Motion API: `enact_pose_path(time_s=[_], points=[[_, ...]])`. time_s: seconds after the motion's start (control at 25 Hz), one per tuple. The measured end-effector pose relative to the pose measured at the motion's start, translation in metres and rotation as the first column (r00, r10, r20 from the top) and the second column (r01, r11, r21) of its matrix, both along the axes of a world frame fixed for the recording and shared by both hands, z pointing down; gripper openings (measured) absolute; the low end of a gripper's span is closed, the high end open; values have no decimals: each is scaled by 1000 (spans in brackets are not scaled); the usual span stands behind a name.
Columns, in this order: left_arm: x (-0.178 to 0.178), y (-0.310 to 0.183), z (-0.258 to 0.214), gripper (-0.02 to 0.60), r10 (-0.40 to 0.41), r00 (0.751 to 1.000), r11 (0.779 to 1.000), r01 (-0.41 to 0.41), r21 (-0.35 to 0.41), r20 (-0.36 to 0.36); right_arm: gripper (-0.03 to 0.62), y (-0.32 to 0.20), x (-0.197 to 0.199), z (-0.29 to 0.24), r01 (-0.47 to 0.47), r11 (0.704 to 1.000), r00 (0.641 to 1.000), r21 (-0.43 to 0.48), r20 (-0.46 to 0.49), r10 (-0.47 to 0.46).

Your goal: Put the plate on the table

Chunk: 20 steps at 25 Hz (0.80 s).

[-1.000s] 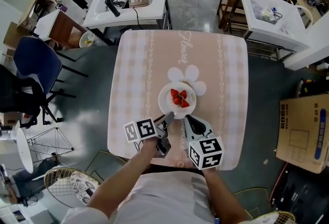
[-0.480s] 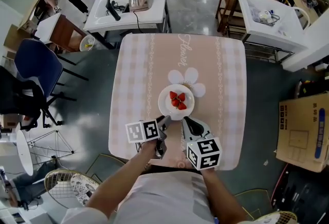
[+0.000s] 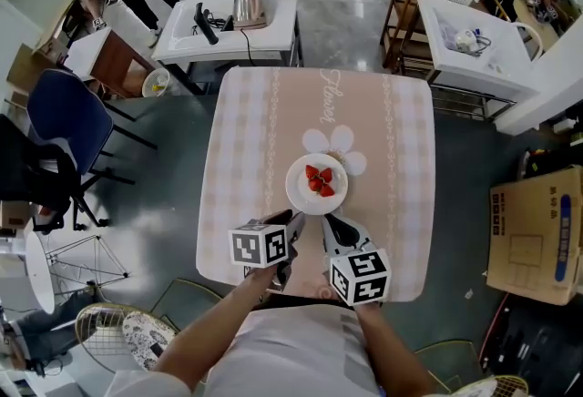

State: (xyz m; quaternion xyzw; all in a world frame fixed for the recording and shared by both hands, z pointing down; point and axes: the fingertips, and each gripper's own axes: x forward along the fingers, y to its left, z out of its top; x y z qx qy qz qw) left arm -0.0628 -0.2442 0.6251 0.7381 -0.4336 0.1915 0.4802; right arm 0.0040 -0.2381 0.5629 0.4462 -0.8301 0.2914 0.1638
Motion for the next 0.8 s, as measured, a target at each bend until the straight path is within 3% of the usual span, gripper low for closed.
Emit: enact_pose_path(time_s=[0.36,0.6,0.8], points=[[17,20,-42,121,153,986,977,-142,161,-60,5,14,-8,-13,-16,1000,1000,17,-11,17],[8,25,-66,120,166,986,954,-153,258,-30,5,28,-19,-24,-20,1000,1000,21,-6,20],[-4,36,-80,105,134,990,945,-117,306,-35,5,36,-27,-44,-60,996,998,70,26,58]])
